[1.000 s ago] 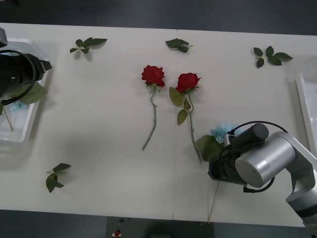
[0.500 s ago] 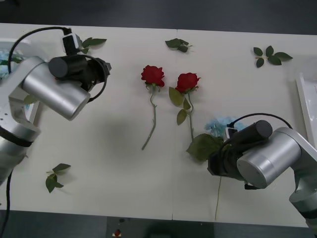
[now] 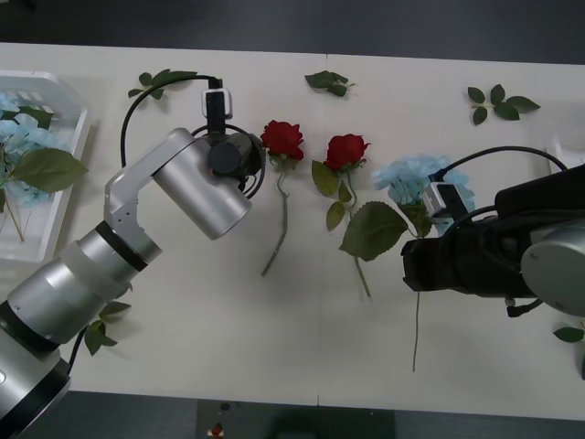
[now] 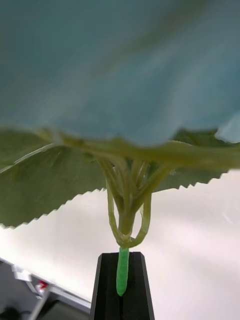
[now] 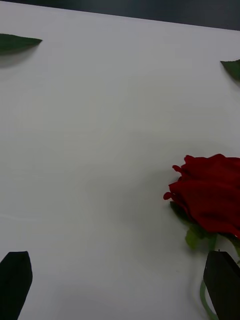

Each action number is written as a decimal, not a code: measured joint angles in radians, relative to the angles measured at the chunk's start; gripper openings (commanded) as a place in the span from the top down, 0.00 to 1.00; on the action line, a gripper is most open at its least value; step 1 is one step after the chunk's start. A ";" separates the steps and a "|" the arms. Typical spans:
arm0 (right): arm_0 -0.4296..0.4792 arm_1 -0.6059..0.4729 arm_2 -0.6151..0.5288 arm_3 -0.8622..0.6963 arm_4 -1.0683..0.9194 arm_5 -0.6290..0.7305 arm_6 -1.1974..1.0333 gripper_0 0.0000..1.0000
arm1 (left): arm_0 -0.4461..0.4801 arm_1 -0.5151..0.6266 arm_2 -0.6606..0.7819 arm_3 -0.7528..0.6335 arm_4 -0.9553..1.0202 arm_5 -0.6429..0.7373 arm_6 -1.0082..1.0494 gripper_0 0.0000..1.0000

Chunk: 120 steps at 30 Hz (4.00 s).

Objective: Put the red flowers into the right box and the blue flowers into the left box

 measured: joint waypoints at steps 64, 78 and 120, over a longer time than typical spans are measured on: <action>-0.516 0.216 -0.396 0.445 -1.117 -0.107 0.401 1.00 | 0.445 0.025 0.225 -0.982 0.935 -0.137 -0.467 0.20; -0.516 0.216 -0.402 0.445 -1.117 -0.107 0.401 1.00 | 0.381 0.024 0.225 -0.935 0.903 -0.138 -0.417 1.00; -0.512 0.216 -0.402 0.446 -1.117 -0.089 0.401 0.00 | 0.536 0.138 0.637 -1.025 0.874 -0.195 -0.359 1.00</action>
